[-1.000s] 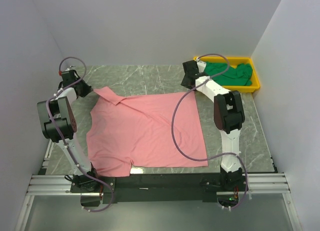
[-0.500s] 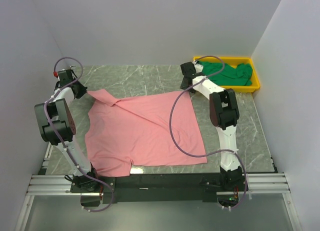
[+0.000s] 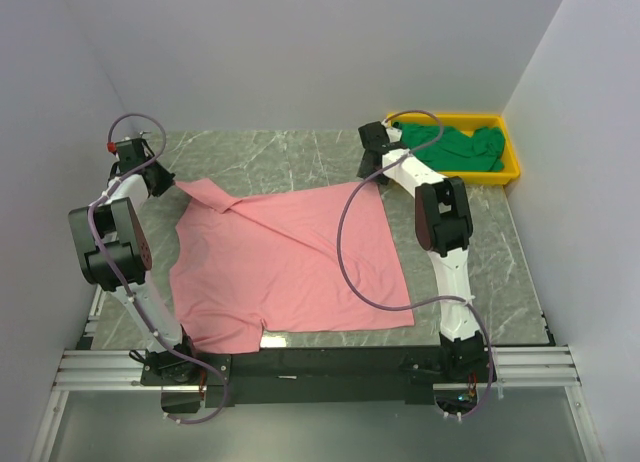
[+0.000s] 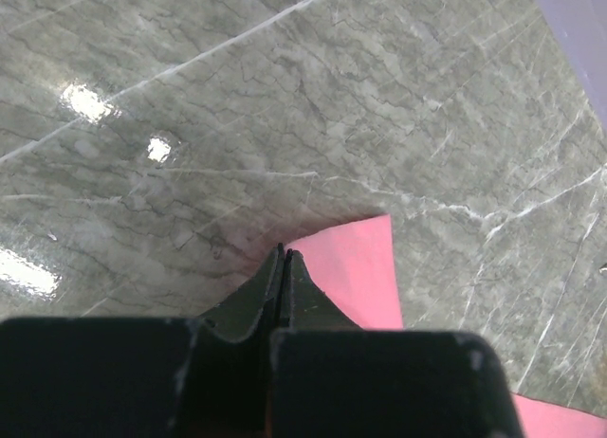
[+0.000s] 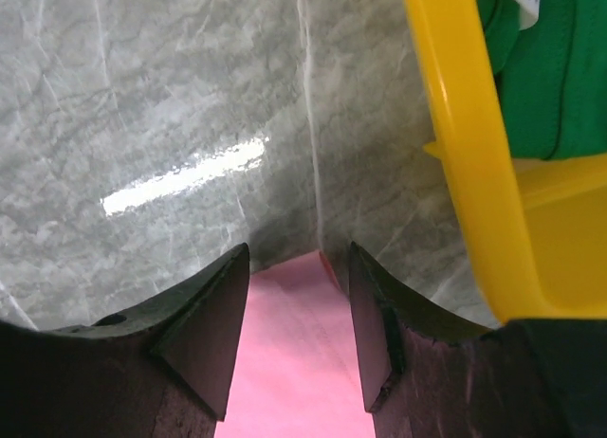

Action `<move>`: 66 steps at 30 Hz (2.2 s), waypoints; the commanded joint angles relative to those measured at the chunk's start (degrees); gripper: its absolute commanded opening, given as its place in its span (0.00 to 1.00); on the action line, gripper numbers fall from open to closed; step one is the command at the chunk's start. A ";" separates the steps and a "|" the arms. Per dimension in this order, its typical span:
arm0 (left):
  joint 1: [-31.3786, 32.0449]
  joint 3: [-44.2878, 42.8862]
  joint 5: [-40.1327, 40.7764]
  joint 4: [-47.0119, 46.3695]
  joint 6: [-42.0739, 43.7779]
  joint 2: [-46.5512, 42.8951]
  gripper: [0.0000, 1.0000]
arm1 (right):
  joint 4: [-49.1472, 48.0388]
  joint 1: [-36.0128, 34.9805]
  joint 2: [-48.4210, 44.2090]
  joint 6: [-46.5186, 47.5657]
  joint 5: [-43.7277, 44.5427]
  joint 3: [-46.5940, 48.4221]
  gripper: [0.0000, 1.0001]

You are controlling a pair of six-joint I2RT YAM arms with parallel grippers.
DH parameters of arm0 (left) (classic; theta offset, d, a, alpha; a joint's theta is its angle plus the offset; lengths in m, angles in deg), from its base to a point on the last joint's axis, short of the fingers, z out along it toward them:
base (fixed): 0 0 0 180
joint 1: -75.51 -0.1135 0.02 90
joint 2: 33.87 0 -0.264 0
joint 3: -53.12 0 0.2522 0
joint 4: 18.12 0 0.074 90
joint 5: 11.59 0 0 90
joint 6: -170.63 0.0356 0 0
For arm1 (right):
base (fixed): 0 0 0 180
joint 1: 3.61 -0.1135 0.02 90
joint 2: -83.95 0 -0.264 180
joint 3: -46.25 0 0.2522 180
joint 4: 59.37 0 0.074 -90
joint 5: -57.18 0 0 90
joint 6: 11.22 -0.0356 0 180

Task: Fold and stack the t-shirts
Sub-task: Fold the tshirt

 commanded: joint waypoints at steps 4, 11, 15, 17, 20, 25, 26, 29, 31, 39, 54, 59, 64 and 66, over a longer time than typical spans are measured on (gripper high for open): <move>-0.30 -1.64 -1.22 -0.74 0.93 -1.68 0.01 | 2.89 -0.13 0.51 -0.79 -1.35 0.69 0.54; -0.21 -1.64 -1.75 -1.00 0.75 -1.68 0.01 | 3.07 0.05 0.42 -1.06 -1.44 -0.46 0.42; -0.21 -2.08 -2.45 -1.09 0.84 -1.41 0.01 | 2.89 0.22 0.16 -0.36 -0.56 0.59 0.27; -0.21 -2.60 -3.42 -1.26 0.49 -1.06 0.01 | 3.33 0.31 0.16 0.17 0.06 1.21 0.22; -0.30 -4.09 -5.78 -1.87 -0.48 0.08 0.01 | 3.25 1.01 -0.37 0.79 0.32 1.56 0.08; 0.23 -7.08 -9.57 -2.23 -2.06 2.10 0.01 | 1.93 2.42 -3.87 1.75 1.90 -0.71 0.00; 0.32 -8.22 -9.84 -2.14 -2.24 2.54 0.01 | 1.58 2.60 -4.67 1.84 2.08 -2.20 0.00; 1.19 -10.86 -10.28 -1.79 -2.59 3.42 0.01 | -0.18 3.74 -7.31 2.11 2.26 -4.75 0.00; 1.81 -12.09 -10.63 -1.70 -2.94 4.21 0.01 | -0.88 4.18 -8.54 2.37 2.43 -5.55 0.00; 3.30 -16.49 -10.28 -0.12 -3.20 5.36 0.01 | -2.55 5.85 -10.92 3.68 2.61 -8.19 0.00; 3.57 -13.34 -4.22 7.00 -2.85 -2.46 0.01 | -7.73 5.85 -20.06 6.76 3.49 -18.47 0.00; 3.57 -9.56 -3.77 7.79 -3.12 -6.33 0.01 | -9.06 5.85 -22.78 7.20 3.75 -22.07 0.00; 3.48 -6.31 -4.04 9.81 -3.38 -9.40 0.01 | -10.73 5.85 -25.59 7.38 3.93 -25.59 0.00; 3.48 -4.29 -4.13 9.99 -3.55 -10.98 0.01 | -11.08 5.94 -26.47 7.20 3.66 -27.17 0.00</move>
